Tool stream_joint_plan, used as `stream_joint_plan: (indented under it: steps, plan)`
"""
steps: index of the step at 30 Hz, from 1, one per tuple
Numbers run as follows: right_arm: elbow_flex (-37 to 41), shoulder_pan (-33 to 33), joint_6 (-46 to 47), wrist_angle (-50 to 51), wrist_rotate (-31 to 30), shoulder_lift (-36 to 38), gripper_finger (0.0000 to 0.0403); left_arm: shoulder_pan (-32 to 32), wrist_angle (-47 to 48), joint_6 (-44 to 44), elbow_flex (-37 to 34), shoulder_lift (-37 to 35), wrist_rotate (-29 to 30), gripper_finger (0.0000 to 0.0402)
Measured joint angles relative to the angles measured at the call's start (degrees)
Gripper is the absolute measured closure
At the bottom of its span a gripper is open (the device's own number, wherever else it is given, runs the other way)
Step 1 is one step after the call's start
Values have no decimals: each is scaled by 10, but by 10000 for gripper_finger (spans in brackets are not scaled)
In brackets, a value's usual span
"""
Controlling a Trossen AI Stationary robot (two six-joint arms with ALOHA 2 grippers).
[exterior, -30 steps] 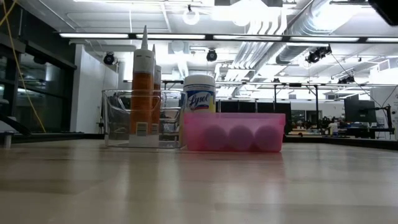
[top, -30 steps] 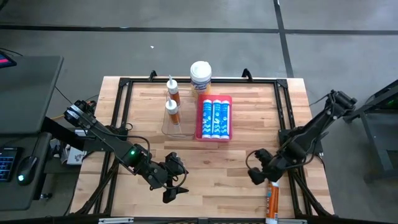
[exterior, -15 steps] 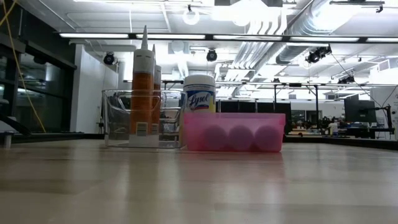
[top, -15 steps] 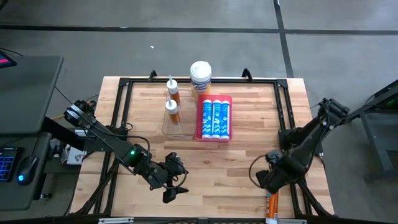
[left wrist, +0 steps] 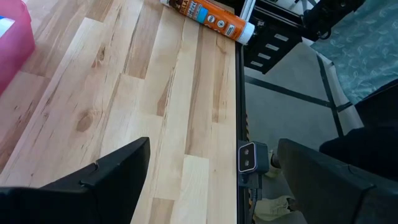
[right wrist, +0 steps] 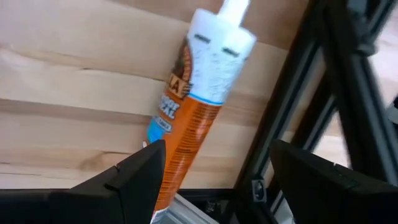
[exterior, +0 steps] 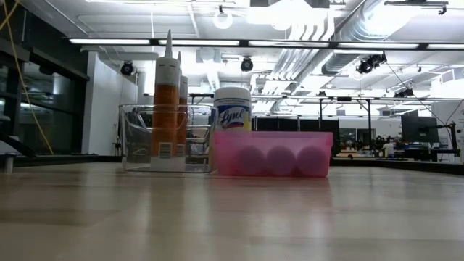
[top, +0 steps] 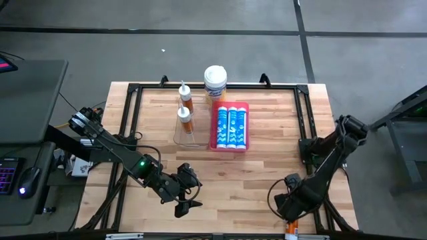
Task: Pick & place silicon tubes, Sealant and Lysol wipes
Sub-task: Put the orange sealant into the transparent container
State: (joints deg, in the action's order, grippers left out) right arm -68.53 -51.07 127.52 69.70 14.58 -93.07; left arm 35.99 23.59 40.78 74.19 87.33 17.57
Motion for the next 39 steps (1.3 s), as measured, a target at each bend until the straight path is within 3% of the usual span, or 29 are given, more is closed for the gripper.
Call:
stream_joint_plan:
  steps: [39]
  plan:
    - [0,-16,71,-40,-16,-94,119,0,0,0,0,0,0,56]
